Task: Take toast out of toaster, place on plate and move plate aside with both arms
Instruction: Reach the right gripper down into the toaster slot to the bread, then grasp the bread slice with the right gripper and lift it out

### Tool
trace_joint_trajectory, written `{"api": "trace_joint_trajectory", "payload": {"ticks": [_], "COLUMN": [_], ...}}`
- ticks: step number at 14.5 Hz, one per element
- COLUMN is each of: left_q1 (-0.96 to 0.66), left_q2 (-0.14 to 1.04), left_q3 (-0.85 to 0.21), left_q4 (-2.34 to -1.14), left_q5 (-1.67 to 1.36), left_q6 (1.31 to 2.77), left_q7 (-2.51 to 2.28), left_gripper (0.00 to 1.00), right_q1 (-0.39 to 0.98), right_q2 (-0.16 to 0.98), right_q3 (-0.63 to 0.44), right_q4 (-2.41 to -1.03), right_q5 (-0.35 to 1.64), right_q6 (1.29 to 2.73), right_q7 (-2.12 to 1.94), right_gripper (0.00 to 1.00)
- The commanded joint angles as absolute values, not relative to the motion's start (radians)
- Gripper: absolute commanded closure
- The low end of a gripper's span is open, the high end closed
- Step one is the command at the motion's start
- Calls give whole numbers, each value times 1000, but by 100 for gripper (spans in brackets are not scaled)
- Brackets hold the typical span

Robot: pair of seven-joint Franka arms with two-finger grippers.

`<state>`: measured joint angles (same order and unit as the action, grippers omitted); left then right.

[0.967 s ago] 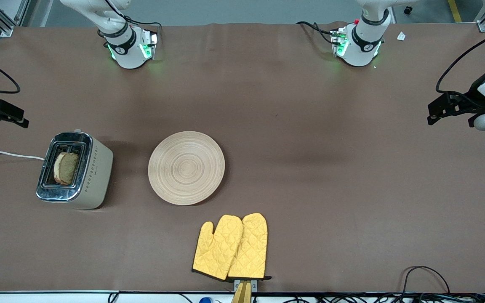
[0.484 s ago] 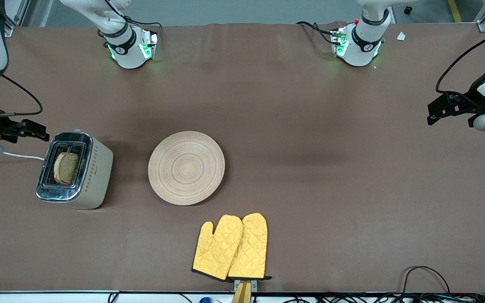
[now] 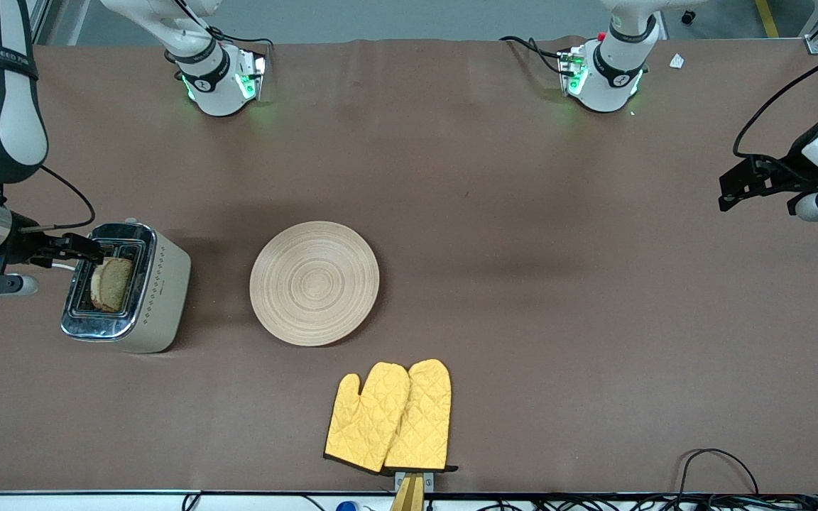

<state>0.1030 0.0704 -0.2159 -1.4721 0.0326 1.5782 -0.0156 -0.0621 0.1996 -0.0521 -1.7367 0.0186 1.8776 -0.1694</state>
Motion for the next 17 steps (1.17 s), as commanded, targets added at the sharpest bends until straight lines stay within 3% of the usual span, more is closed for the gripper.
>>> {"api": "trace_joint_trajectory", "payload": {"ticks": [1, 6, 12, 14, 15, 17], "left_q1": [100, 104, 101, 97, 97, 100], "left_q2": [72, 72, 72, 72, 72, 72], "left_q3": [-224, -227, -227, -227, -229, -229], "left_q4": [-1463, -1463, -1463, -1463, -1463, -1463], "left_q5": [48, 49, 48, 49, 49, 49], "left_q6": [1566, 1566, 1566, 1566, 1566, 1566], "left_q7": [-26, -26, -28, -28, -28, -23], "left_gripper": [0, 0, 0, 0, 0, 0], "right_q1": [-66, -77, -87, -87, -87, -87], "right_q2": [257, 325, 325, 324, 324, 324], "right_q3": [-51, -52, -52, -54, -54, -54], "right_q4": [-1721, -1727, -1741, -1741, -1741, -1741], "right_q5": [23, 21, 18, 18, 18, 18], "right_q6": [1901, 1980, 1982, 1976, 1973, 1971], "right_q7": [-169, -170, -184, -187, -186, -180], "right_gripper": [0, 0, 1, 35, 61, 86]}}
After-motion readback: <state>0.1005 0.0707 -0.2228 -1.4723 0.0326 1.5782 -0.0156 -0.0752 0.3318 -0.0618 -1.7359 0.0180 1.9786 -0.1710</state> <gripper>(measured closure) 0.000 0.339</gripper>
